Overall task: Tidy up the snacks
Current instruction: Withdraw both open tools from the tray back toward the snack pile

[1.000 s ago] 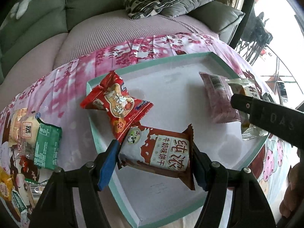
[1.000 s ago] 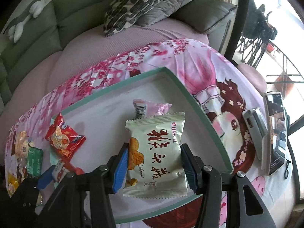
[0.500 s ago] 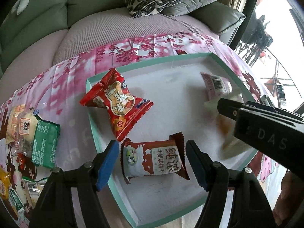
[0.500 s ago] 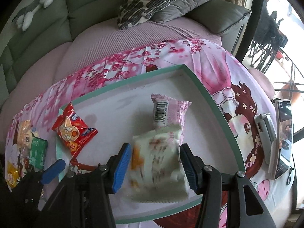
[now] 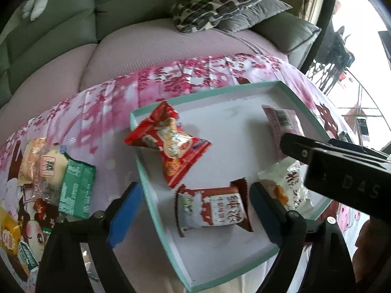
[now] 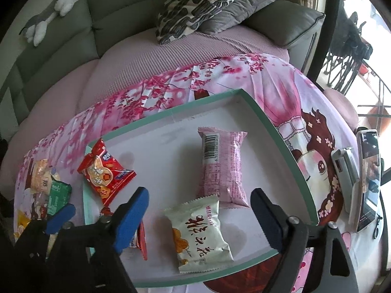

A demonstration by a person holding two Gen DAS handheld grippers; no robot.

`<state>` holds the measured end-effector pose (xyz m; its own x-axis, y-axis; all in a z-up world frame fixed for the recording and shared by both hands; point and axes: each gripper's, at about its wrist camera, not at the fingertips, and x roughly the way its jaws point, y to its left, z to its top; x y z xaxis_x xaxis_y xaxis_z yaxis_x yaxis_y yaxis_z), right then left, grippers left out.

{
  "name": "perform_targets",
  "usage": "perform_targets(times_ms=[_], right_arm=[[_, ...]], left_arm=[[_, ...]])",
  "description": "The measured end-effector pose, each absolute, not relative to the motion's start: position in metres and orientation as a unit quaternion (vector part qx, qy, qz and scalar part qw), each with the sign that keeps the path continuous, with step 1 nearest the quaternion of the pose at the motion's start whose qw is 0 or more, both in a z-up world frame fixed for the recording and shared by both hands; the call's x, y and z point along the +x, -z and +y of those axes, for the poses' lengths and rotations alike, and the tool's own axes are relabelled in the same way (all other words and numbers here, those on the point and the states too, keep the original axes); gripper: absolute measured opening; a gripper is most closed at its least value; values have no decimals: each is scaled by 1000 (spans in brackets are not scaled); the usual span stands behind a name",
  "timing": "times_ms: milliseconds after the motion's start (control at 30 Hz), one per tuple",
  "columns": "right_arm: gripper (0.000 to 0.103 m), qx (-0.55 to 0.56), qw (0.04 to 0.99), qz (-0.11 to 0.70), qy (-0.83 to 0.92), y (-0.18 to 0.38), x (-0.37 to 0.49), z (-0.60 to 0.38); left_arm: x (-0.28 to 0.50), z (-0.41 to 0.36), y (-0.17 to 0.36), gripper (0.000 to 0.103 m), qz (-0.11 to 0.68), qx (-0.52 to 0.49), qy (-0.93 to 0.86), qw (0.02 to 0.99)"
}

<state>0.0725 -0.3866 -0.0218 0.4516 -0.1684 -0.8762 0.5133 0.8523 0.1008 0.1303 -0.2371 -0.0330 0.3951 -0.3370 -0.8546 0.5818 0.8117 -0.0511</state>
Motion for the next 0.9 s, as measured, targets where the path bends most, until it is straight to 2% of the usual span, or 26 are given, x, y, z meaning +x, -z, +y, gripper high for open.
perform_targets(times_ms=[133,900], right_arm=[[103,176,838,475,201,20,73,-385],[103,159,854,466,167,16,86,-359]], left_arm=[[137,-228,30,90,475,119,263,831],[181,-132,16,91,472,12,142,870]])
